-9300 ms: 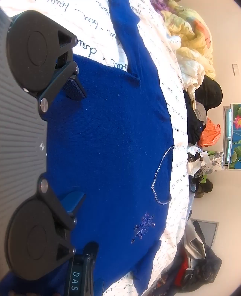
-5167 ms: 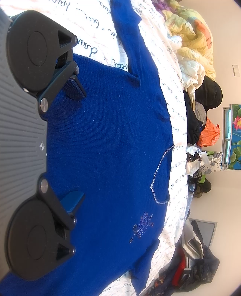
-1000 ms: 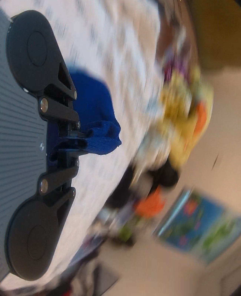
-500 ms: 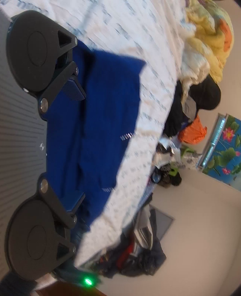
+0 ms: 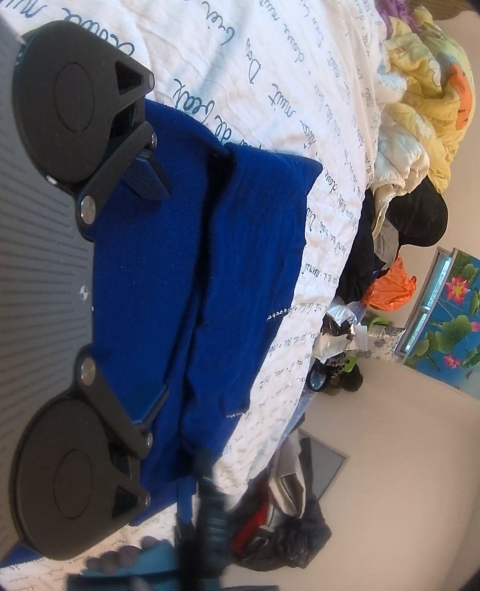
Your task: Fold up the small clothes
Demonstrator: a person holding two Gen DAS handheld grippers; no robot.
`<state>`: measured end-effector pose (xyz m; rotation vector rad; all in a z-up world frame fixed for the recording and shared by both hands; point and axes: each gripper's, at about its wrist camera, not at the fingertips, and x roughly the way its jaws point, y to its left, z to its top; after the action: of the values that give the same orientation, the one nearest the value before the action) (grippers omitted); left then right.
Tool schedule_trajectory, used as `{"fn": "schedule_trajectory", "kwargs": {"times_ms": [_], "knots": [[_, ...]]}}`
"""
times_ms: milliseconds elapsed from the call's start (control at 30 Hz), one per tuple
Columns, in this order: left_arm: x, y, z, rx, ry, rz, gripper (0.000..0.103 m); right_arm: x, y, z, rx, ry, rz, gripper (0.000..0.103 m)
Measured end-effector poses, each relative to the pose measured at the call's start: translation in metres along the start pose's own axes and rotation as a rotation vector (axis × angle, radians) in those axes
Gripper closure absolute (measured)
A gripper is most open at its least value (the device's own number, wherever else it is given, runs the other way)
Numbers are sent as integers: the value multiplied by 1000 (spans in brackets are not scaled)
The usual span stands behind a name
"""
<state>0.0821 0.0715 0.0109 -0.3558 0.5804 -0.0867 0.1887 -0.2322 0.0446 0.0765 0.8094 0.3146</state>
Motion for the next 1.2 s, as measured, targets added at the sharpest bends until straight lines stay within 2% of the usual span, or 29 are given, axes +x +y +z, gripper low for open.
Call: {"fn": "schedule_trajectory", "kwargs": {"times_ms": [67,100,133,167,233,333,467,533,633,700,733,767,800,833,867,933,1000,1067,1133,1167,1200], "knots": [[0,0,0,1,0,1,0,3,19,-10,-138,1,-19,13],[0,1,0,1,0,1,0,6,21,-14,-152,2,-16,34],[0,1,0,1,1,1,0,11,19,-15,-137,15,-11,68],[0,1,0,0,1,0,0,17,15,-15,-98,31,0,79],[0,0,0,0,0,0,0,18,1,-14,3,-12,28,89],[0,1,0,2,0,1,0,9,-22,-13,174,-36,113,92],[0,2,0,1,0,0,0,-27,-61,3,343,-92,257,92],[0,2,0,-1,-1,0,0,-39,-85,8,380,-96,285,92],[0,2,0,-4,-3,0,0,-35,-129,1,456,-32,204,90],[0,2,0,-3,-2,1,0,-24,-153,-12,568,25,207,86],[0,2,0,-3,-2,0,0,-21,-156,-16,596,49,211,68],[1,2,0,-4,-1,-2,0,-22,-155,-19,585,50,225,56],[1,2,0,-6,-2,-3,0,-26,-152,-22,568,21,255,29],[1,1,0,-5,-1,-2,0,-31,-152,-26,573,-19,293,15],[1,1,0,1,0,2,0,-33,-154,-28,610,-49,327,14],[2,-2,-1,13,3,11,0,-29,-165,-31,711,-53,395,14],[3,-3,-1,16,3,14,0,-22,-173,-33,767,-38,407,15],[3,-3,-1,16,3,14,0,-13,-176,-32,780,-8,359,31],[3,-3,-1,18,3,15,0,-3,-173,-32,762,27,294,91],[3,-3,-1,20,4,16,0,0,-172,-32,735,39,269,99],[3,-3,-1,21,4,18,0,-1,-167,-28,687,33,239,98]]}}
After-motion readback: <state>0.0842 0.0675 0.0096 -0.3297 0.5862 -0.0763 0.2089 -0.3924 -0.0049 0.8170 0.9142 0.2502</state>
